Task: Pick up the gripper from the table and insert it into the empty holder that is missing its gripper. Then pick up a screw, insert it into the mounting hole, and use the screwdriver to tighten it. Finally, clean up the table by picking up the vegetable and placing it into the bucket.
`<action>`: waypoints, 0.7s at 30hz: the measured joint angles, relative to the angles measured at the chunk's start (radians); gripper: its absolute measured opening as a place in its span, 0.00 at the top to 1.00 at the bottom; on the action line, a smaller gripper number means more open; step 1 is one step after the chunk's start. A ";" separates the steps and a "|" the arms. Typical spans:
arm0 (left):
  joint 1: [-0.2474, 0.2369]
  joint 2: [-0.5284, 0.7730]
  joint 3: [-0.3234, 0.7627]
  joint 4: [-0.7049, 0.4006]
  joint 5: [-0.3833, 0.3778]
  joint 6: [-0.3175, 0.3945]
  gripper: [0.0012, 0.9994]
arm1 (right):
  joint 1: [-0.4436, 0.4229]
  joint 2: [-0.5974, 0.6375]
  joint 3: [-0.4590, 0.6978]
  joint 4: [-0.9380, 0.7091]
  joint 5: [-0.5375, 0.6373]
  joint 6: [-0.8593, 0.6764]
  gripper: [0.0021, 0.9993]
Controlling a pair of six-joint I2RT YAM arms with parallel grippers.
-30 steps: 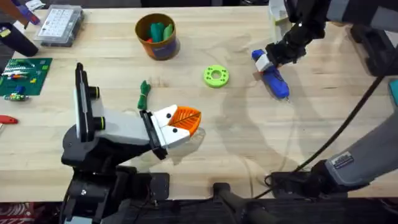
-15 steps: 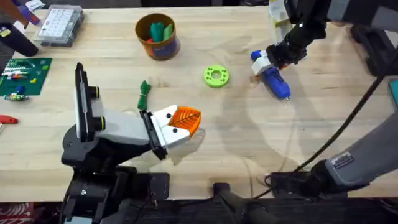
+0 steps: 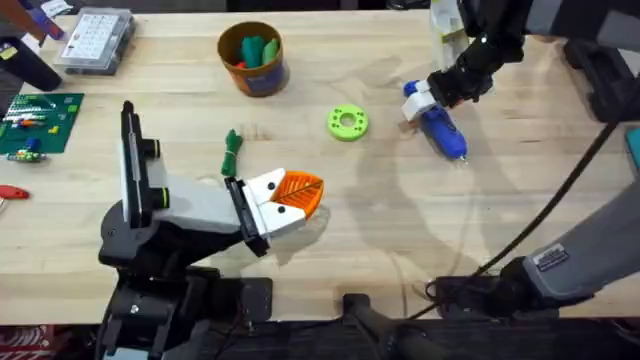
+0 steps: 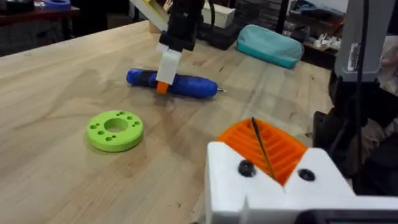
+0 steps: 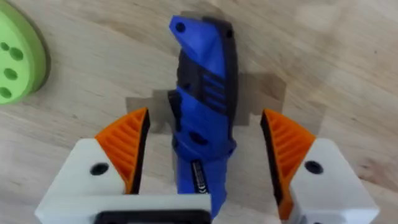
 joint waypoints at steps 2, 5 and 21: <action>0.000 0.000 0.000 0.000 0.000 0.000 0.98 | 0.000 0.000 0.000 0.015 -0.004 -0.010 0.00; 0.000 0.000 0.000 0.000 0.000 0.000 0.98 | 0.000 0.000 0.000 0.039 -0.008 -0.024 0.00; 0.000 0.000 0.000 0.000 0.000 0.000 0.98 | 0.000 0.045 0.003 0.092 -0.016 -0.064 0.00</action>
